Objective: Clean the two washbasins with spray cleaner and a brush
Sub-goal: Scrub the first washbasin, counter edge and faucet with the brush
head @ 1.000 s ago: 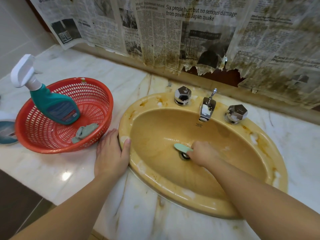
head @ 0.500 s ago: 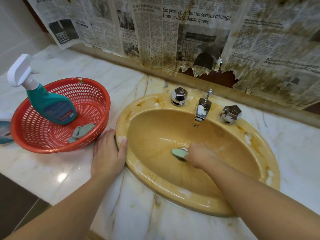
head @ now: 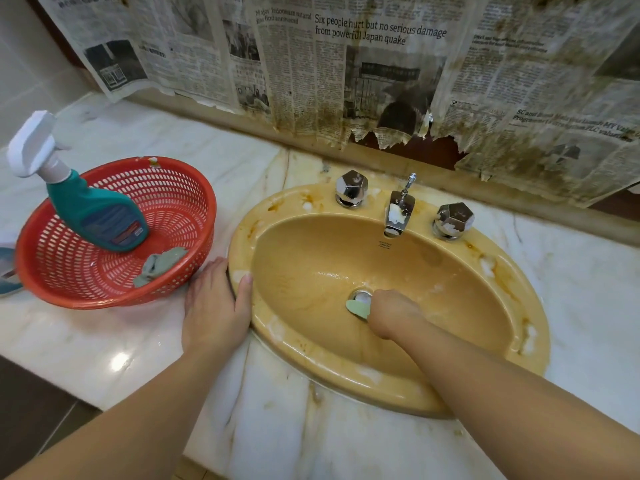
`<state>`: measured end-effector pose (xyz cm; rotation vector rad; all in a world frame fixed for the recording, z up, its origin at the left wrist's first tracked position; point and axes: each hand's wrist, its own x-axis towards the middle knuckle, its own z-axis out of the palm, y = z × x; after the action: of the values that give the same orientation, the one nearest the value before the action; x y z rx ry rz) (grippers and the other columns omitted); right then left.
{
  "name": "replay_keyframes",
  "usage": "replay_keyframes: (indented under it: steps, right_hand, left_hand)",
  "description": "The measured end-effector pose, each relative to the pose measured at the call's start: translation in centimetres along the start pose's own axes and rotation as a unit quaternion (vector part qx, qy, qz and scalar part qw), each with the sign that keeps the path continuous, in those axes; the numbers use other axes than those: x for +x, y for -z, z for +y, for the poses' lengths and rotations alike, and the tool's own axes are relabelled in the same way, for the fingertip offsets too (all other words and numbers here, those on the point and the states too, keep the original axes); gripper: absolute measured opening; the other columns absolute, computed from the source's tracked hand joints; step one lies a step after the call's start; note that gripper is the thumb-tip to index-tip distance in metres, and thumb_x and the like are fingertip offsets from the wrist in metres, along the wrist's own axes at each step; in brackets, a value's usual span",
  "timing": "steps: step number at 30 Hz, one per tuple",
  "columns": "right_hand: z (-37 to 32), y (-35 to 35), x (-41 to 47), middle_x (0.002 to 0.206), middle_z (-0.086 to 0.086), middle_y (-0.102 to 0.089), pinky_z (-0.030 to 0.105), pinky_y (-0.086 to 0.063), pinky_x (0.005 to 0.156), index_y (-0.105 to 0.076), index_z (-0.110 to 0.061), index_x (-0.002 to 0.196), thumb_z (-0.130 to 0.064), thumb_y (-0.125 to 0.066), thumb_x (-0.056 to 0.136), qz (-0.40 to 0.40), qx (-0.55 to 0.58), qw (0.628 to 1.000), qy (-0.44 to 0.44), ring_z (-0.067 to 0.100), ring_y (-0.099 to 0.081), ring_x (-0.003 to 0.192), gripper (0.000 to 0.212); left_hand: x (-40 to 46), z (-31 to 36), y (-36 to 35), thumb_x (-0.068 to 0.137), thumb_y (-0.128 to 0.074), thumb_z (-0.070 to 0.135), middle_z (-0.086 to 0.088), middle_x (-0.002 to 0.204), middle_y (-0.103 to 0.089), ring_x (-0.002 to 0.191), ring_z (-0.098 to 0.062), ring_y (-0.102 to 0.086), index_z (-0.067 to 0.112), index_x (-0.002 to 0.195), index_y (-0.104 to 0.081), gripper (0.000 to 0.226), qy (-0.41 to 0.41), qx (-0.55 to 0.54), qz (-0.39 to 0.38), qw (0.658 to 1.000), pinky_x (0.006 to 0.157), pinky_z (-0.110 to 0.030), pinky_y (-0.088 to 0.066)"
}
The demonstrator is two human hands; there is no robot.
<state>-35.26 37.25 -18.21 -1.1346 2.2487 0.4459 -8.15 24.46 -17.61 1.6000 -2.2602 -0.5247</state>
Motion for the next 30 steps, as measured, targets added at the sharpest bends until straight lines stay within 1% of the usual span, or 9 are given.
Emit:
replay_keyframes:
  steps: [2, 5, 8, 11, 15, 21, 24, 28, 30]
  right_hand:
    - [0.3, -0.1, 0.0, 0.087, -0.001, -0.053, 0.032, -0.051, 0.07, -0.058, -0.018, 0.107, -0.012, -0.051, 0.09, -0.008, 0.004, 1.0, -0.024, 0.022, -0.063, 0.087, 0.019]
    - [0.5, 1.1, 0.1, 0.085, 0.0, -0.055, 0.032, -0.048, 0.067, -0.059, -0.015, 0.097, -0.013, -0.053, 0.09, -0.023, -0.018, 0.999, -0.022, 0.023, -0.062, 0.085, 0.009]
    - [0.5, 2.6, 0.4, 0.101, 0.005, -0.062, 0.033, -0.048, 0.069, -0.061, -0.012, 0.108, -0.024, -0.05, 0.095, 0.001, 0.018, 1.0, -0.021, 0.025, -0.06, 0.09, 0.02]
    - [1.2, 2.9, 1.7, 0.102, 0.006, -0.062, 0.036, -0.052, 0.073, -0.058, -0.014, 0.107, -0.024, -0.048, 0.097, 0.028, 0.074, 0.996, -0.037, 0.025, -0.062, 0.089, 0.018]
    - [3.1, 3.0, 2.7, 0.106, 0.01, -0.067, 0.032, -0.05, 0.072, -0.064, -0.007, 0.113, -0.021, -0.056, 0.098, -0.012, 0.078, 0.996, -0.045, 0.026, -0.065, 0.091, 0.022]
    - [3.8, 1.7, 3.7, 0.086, 0.007, -0.062, 0.03, -0.037, 0.054, -0.063, -0.009, 0.092, -0.025, -0.057, 0.098, -0.005, 0.099, 0.995, -0.02, 0.026, -0.059, 0.081, 0.018]
    - [3.7, 2.3, 3.2, 0.078, 0.005, -0.054, 0.03, -0.04, 0.058, -0.054, -0.012, 0.077, -0.023, -0.055, 0.099, -0.041, 0.082, 0.995, -0.029, 0.024, -0.057, 0.077, 0.025]
    - [3.9, 1.5, 3.7, 0.092, 0.008, -0.067, 0.031, -0.047, 0.066, -0.064, -0.009, 0.093, -0.027, -0.057, 0.098, -0.016, 0.117, 0.992, -0.039, 0.027, -0.066, 0.089, 0.021]
    - [3.8, 0.0, 3.5, 0.083, 0.01, -0.068, 0.031, -0.048, 0.061, -0.063, -0.007, 0.09, -0.024, -0.056, 0.097, -0.007, 0.164, 0.985, -0.062, 0.026, -0.066, 0.075, 0.02]
  left_hand:
    - [0.0, 0.0, 0.0, 0.099, -0.03, 0.058, -0.004, 0.144, -0.051, 0.138, -0.026, -0.042, 0.019, 0.144, -0.04, 0.061, 0.0, -0.001, 0.0, 1.0, 0.118, -0.05, -0.031]
    - [0.0, 0.0, -0.1, 0.099, -0.03, 0.058, -0.005, 0.145, -0.05, 0.139, -0.027, -0.04, 0.018, 0.145, -0.04, 0.062, -0.002, 0.0, 0.002, 1.0, 0.12, -0.05, -0.029]
    - [0.1, -0.2, -0.1, 0.1, -0.033, 0.056, -0.005, 0.146, -0.049, 0.14, -0.027, -0.04, 0.018, 0.146, -0.039, 0.06, -0.002, 0.003, 0.0, 1.0, 0.12, -0.05, -0.029]
    - [0.2, -0.2, -0.2, 0.1, -0.034, 0.057, -0.005, 0.146, -0.049, 0.14, -0.027, -0.04, 0.018, 0.146, -0.038, 0.06, -0.001, 0.005, -0.001, 1.0, 0.119, -0.051, -0.03]
    - [0.2, -0.3, -0.3, 0.1, -0.033, 0.058, -0.006, 0.147, -0.049, 0.14, -0.027, -0.04, 0.017, 0.147, -0.038, 0.062, -0.003, 0.006, -0.003, 1.0, 0.119, -0.051, -0.03]
    - [0.1, -0.2, -0.2, 0.1, -0.034, 0.057, -0.005, 0.148, -0.048, 0.141, -0.026, -0.039, 0.018, 0.148, -0.037, 0.061, -0.003, 0.005, -0.004, 1.0, 0.12, -0.051, -0.03]
    - [0.2, -0.3, -0.2, 0.1, -0.034, 0.058, -0.004, 0.145, -0.049, 0.139, -0.026, -0.041, 0.019, 0.146, -0.039, 0.06, -0.003, 0.005, -0.004, 1.0, 0.118, -0.051, -0.031]
    - [0.2, -0.4, -0.3, 0.1, -0.034, 0.059, -0.005, 0.144, -0.05, 0.138, -0.026, -0.041, 0.019, 0.145, -0.04, 0.061, -0.004, 0.002, -0.002, 1.0, 0.118, -0.05, -0.032]
    - [0.2, -0.3, -0.3, 0.1, -0.034, 0.058, -0.005, 0.145, -0.05, 0.139, -0.026, -0.041, 0.019, 0.145, -0.04, 0.061, -0.004, 0.005, -0.003, 1.0, 0.118, -0.05, -0.031]
